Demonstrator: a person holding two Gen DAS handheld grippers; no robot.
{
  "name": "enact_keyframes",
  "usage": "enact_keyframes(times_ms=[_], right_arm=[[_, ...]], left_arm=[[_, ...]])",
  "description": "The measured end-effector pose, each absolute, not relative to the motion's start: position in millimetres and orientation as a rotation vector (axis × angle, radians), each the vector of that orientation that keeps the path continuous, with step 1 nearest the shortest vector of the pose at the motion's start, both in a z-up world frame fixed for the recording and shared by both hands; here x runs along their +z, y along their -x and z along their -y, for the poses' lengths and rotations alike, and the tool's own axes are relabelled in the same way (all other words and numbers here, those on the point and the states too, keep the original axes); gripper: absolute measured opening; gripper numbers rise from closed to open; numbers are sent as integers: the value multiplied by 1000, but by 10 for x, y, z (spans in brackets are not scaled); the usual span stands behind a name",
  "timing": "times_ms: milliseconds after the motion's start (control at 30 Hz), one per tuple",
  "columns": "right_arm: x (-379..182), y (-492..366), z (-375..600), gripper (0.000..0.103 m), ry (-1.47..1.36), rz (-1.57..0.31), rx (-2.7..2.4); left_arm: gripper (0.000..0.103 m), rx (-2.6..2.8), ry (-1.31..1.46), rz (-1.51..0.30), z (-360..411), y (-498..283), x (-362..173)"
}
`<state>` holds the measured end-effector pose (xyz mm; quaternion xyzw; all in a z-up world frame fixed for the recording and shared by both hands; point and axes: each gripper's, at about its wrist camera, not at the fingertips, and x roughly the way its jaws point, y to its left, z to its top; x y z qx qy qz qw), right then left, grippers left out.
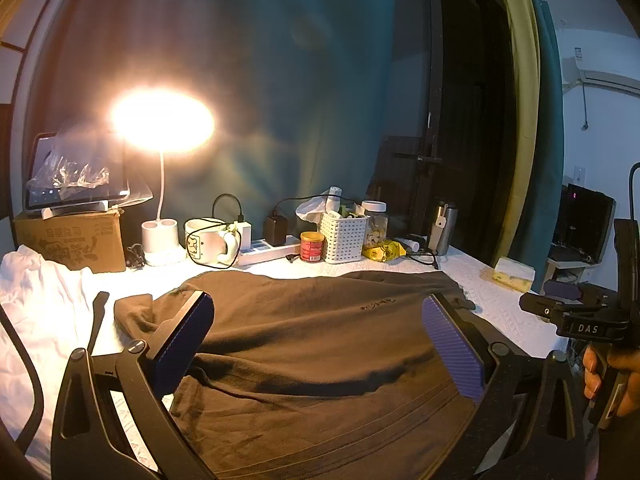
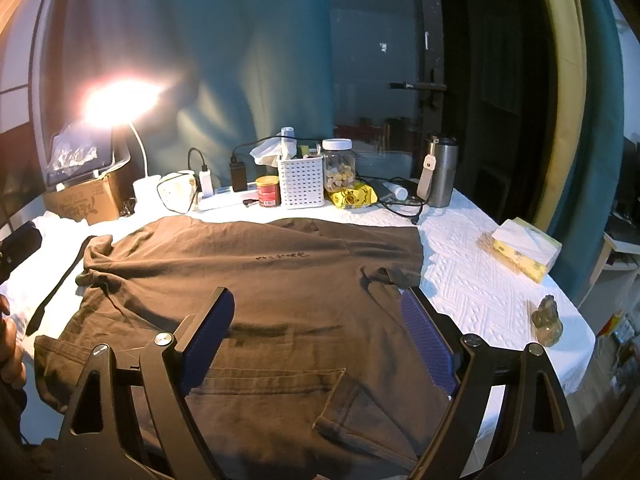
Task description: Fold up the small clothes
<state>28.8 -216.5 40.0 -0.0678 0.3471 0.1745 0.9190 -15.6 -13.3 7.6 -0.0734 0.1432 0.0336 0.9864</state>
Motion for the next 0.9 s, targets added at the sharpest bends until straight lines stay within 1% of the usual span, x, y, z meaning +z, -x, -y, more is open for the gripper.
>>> enact_keyframes(times_ms=[900], right_arm=[[364, -297, 2172, 88, 133, -715, 357]], left_arm=[[103, 64, 145, -289, 188, 140, 61]])
